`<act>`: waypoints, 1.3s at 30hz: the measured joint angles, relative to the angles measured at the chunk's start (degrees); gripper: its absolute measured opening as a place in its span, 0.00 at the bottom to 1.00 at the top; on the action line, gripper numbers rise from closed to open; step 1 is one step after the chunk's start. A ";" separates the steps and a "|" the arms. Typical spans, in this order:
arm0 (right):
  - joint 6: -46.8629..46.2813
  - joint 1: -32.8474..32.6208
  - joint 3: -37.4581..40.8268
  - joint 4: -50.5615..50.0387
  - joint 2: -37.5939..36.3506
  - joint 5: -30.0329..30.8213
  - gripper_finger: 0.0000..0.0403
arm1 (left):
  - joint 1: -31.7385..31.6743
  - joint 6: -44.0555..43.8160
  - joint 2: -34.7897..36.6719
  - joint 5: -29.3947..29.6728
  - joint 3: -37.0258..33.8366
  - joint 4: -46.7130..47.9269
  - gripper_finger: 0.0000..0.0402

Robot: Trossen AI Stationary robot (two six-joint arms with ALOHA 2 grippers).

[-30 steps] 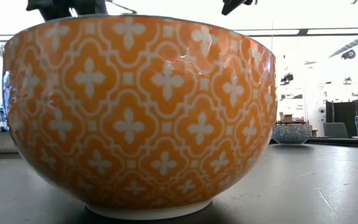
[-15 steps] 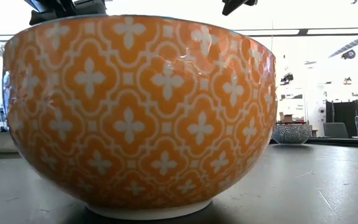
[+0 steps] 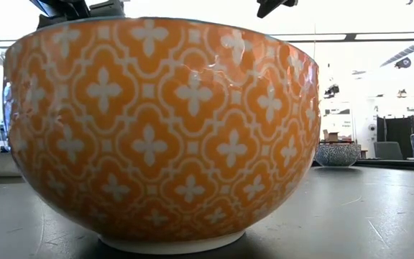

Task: Place and stack bowls onto a shelf
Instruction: Stack the bottom right white patterned bowl on top of the white patterned bowl on the shelf

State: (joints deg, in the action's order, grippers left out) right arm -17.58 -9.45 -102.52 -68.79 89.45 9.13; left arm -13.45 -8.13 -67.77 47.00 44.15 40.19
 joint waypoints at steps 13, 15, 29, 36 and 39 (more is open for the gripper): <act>0.15 -0.02 0.00 -0.02 0.02 -0.02 0.42 | -0.07 0.02 -0.11 6.10 0.08 1.11 0.38; 0.13 0.00 0.00 -0.02 0.02 -0.02 0.42 | -0.07 0.12 -0.11 3.28 0.08 1.10 0.35; 0.18 0.00 0.00 -0.02 0.02 -0.01 0.42 | -0.04 -0.11 -0.13 -2.57 0.08 0.93 0.04; 0.20 -0.01 0.00 -0.02 0.02 -0.01 0.42 | -0.04 -0.34 -0.11 -3.96 0.08 0.91 0.01; 0.22 0.00 0.00 -0.02 0.02 0.00 0.42 | -0.04 -0.34 -0.13 -2.91 0.08 0.99 0.01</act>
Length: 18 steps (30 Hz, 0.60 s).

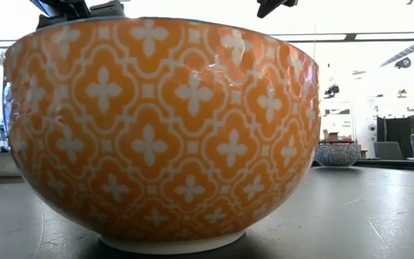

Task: Place and stack bowls onto a shelf
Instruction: Stack the bottom right white patterned bowl on top of the white patterned bowl on the shelf

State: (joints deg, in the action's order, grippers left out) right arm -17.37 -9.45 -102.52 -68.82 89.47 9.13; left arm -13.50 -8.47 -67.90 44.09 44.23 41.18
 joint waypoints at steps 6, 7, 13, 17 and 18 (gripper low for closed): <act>-0.01 0.00 0.00 0.00 0.00 0.00 0.42 | -0.02 0.44 0.00 1.94 0.00 0.22 0.01; 0.00 0.00 0.00 0.00 0.00 0.00 0.42 | -0.02 0.52 0.00 1.38 0.00 0.39 0.01; -0.01 -0.01 0.00 0.00 0.00 0.00 0.42 | 0.00 0.73 -0.08 -2.27 0.00 3.06 0.01; -0.07 0.00 0.00 0.00 0.00 0.00 0.42 | -0.02 -0.60 -0.21 3.09 0.00 4.91 0.00; -0.07 -0.02 0.00 0.02 0.00 0.00 0.42 | -0.02 -0.68 -0.26 3.91 0.00 5.04 0.00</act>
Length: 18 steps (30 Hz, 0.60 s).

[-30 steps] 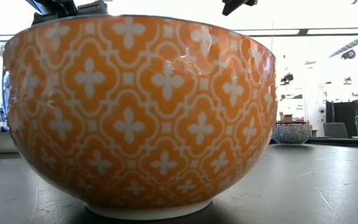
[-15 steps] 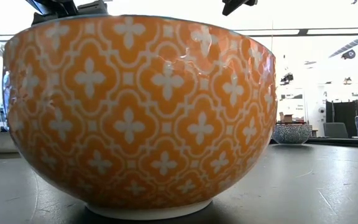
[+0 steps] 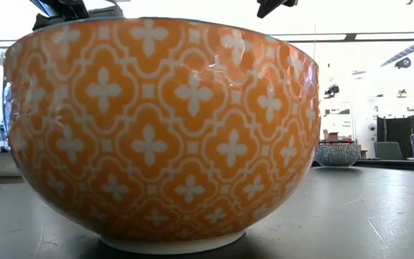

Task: Place and stack bowls onto a shelf
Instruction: Stack the bottom right white patterned bowl on top of the white patterned bowl on the shelf

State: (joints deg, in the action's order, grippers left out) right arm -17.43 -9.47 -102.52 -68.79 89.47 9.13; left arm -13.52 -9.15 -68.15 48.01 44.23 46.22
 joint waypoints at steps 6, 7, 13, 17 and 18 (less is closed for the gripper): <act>-0.04 0.02 0.00 0.01 0.00 0.00 0.42 | 0.00 -0.06 -0.16 0.49 0.00 0.41 0.00; -0.07 0.02 0.00 0.02 0.00 0.00 0.42 | 0.00 0.07 -0.16 -0.24 0.00 0.48 0.00; -0.13 0.02 0.00 0.02 0.00 0.00 0.42 | 0.00 -1.10 -0.16 -8.08 0.00 0.50 0.03; -0.15 0.01 0.00 0.02 0.00 -0.02 0.42 | 0.00 -1.28 -0.16 -11.73 0.00 0.54 0.08; -0.14 0.00 0.00 0.02 0.00 -0.02 0.42 | 0.02 -1.26 -0.16 -11.70 0.00 0.54 0.10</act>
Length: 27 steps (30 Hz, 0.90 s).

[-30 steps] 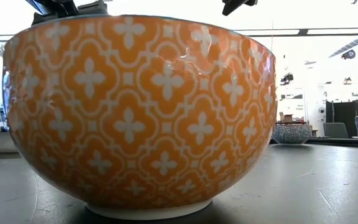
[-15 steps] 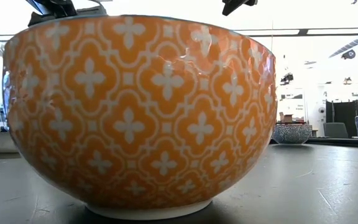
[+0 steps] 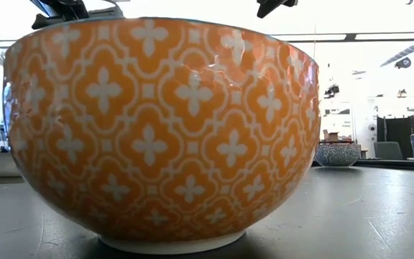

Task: Place and stack bowls onto a shelf
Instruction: Stack the bottom right white patterned bowl on top of the white patterned bowl on the shelf, then stack the top white patterned bowl on top of the white patterned bowl on the shelf

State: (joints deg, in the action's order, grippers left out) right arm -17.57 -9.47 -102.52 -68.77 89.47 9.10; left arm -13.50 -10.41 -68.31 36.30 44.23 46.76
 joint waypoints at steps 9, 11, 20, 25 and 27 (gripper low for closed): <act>0.16 0.01 0.00 -0.02 0.00 -0.04 0.42 | -0.02 0.66 0.00 -1.89 0.00 -0.02 0.27; 0.41 0.02 0.00 -0.02 0.00 -0.04 0.42 | -0.02 0.68 0.00 -5.00 0.00 -0.04 0.30; 1.51 0.02 0.00 -0.02 0.00 -0.04 0.42 | -0.04 1.14 0.37 -14.89 0.54 0.24 0.36; 1.71 0.02 0.00 -0.04 0.00 -0.04 0.42 | 0.00 2.24 1.03 -30.43 2.92 -0.12 0.36; 1.69 0.02 0.00 -0.06 0.00 -0.04 0.42 | 0.04 0.76 1.27 -36.48 3.06 -0.03 0.36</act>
State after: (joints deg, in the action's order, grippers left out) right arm -15.88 -9.45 -102.52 -68.84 89.47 9.06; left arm -13.46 -9.65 -67.04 -0.17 47.29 46.74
